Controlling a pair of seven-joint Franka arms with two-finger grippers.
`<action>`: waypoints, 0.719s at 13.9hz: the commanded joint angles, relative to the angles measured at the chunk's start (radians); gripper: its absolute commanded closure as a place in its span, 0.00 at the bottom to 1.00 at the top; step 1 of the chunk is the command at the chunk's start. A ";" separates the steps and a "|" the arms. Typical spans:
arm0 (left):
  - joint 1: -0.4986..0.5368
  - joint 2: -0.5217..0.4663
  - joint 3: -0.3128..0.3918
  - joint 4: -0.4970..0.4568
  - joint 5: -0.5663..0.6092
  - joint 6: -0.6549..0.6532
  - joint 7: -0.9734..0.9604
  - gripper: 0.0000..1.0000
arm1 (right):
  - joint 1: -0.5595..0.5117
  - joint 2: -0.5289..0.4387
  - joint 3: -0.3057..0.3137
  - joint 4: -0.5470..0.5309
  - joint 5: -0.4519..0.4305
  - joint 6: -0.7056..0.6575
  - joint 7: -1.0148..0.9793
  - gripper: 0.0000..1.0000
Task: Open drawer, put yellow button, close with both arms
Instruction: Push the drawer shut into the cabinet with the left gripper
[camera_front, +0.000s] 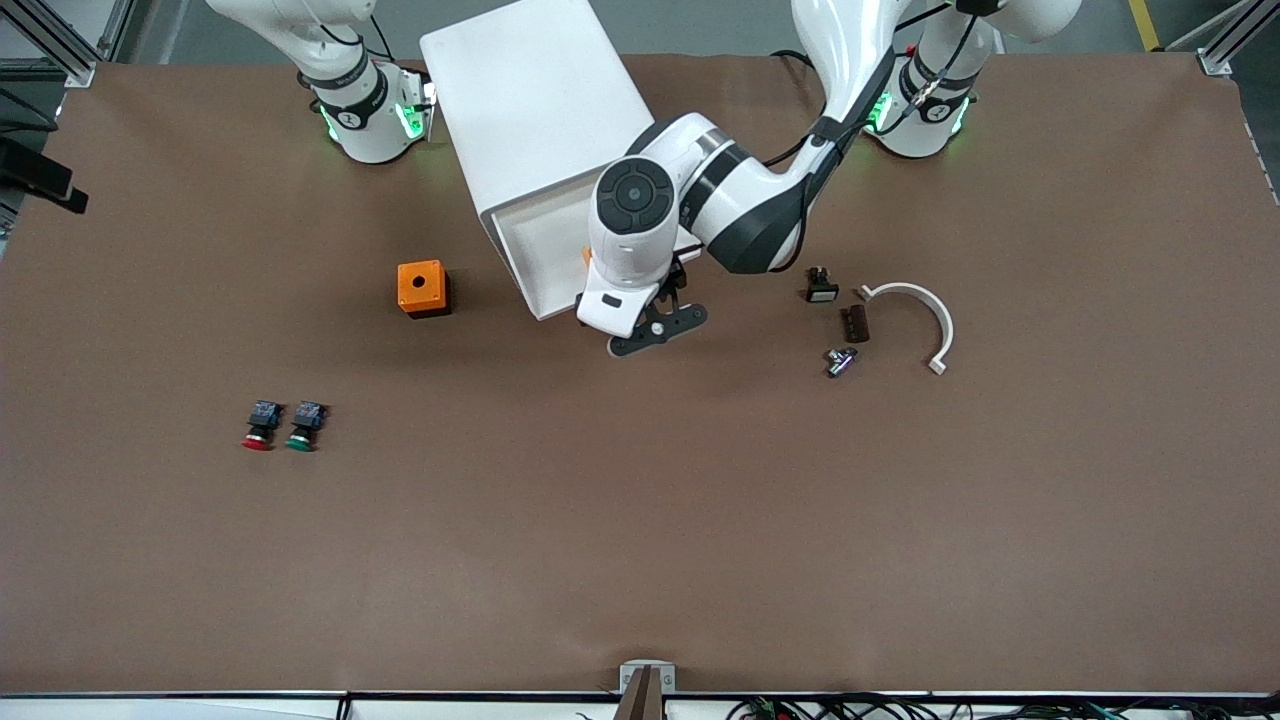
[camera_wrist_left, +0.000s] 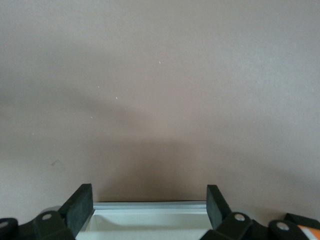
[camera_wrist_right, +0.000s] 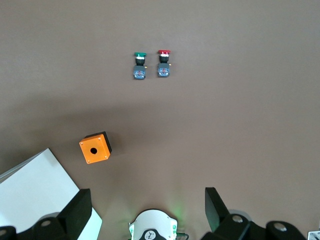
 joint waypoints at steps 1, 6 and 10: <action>-0.030 -0.009 0.002 -0.009 0.011 0.004 -0.018 0.00 | -0.010 -0.072 0.010 -0.076 0.005 0.018 -0.002 0.00; -0.041 -0.009 -0.012 -0.009 -0.070 0.004 -0.012 0.00 | -0.006 -0.121 0.013 -0.135 0.007 0.050 -0.002 0.00; -0.064 -0.007 -0.013 -0.015 -0.131 0.004 -0.013 0.00 | -0.010 -0.120 0.011 -0.128 0.007 0.074 -0.002 0.00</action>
